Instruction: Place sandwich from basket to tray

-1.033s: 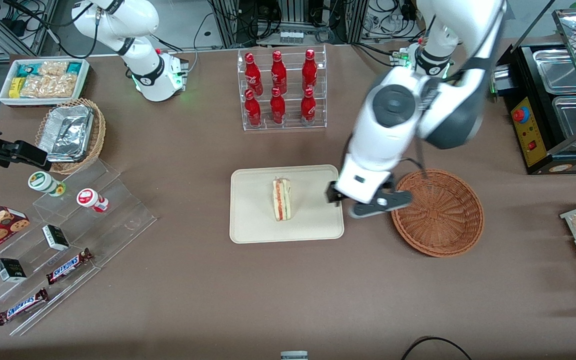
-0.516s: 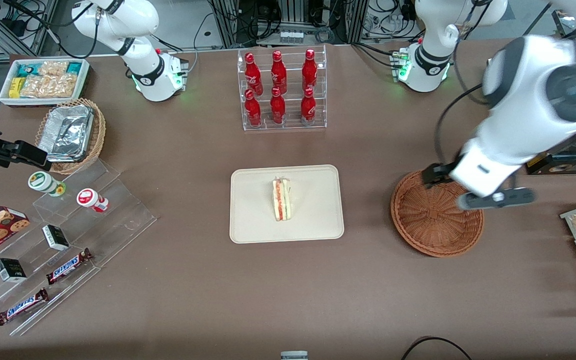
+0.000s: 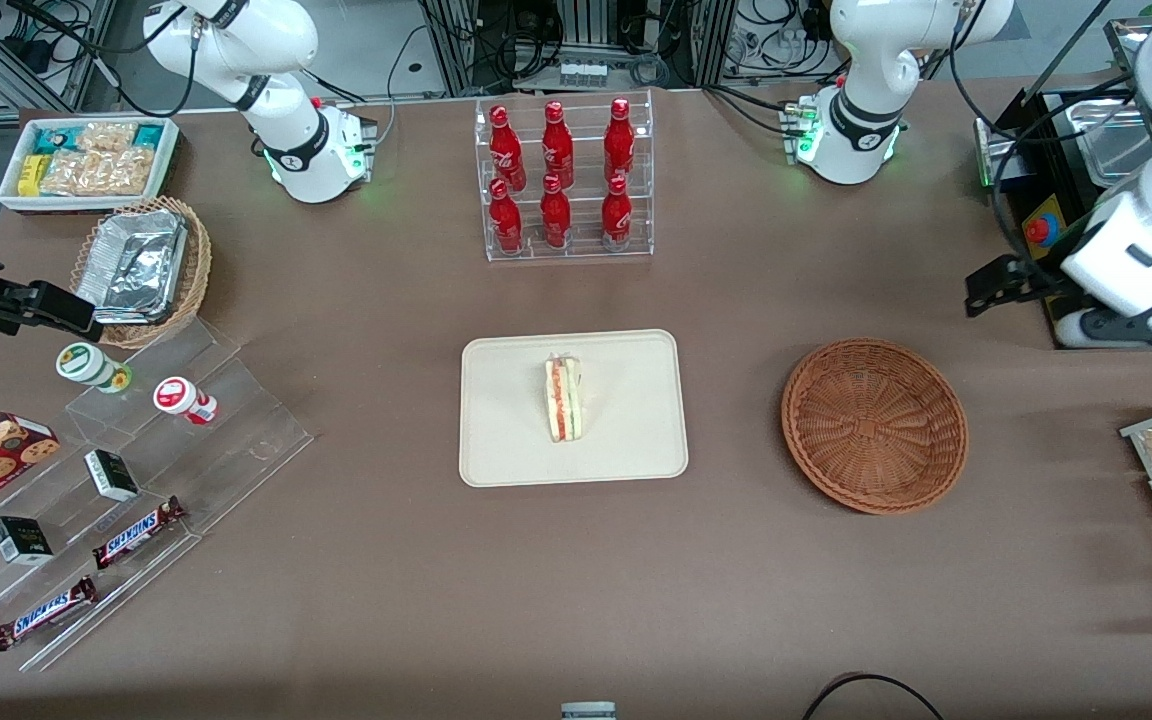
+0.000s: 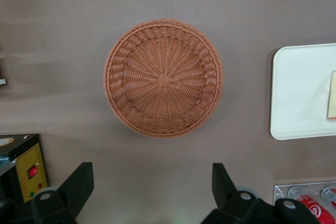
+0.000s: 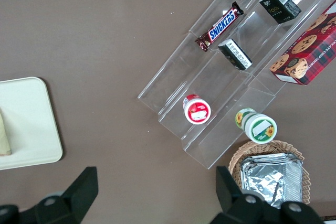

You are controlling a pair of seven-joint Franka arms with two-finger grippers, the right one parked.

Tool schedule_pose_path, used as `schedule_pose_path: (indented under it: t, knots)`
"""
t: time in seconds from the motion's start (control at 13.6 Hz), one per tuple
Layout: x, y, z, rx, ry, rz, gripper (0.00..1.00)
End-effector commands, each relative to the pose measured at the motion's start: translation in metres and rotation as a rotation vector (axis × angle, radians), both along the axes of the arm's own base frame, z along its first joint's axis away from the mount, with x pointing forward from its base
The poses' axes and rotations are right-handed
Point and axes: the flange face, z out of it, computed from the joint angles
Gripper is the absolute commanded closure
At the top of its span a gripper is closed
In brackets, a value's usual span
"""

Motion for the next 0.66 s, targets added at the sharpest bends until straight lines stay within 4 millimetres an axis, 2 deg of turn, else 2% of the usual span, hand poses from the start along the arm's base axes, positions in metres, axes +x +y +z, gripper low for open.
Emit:
schedule_pose_path:
  t: [0.0,0.59]
  knots:
    - [-0.018,0.0,0.008,-0.011,0.006,-0.02,0.01]
    - [-0.012,-0.01,0.021,0.024,-0.024,-0.036,0.01]
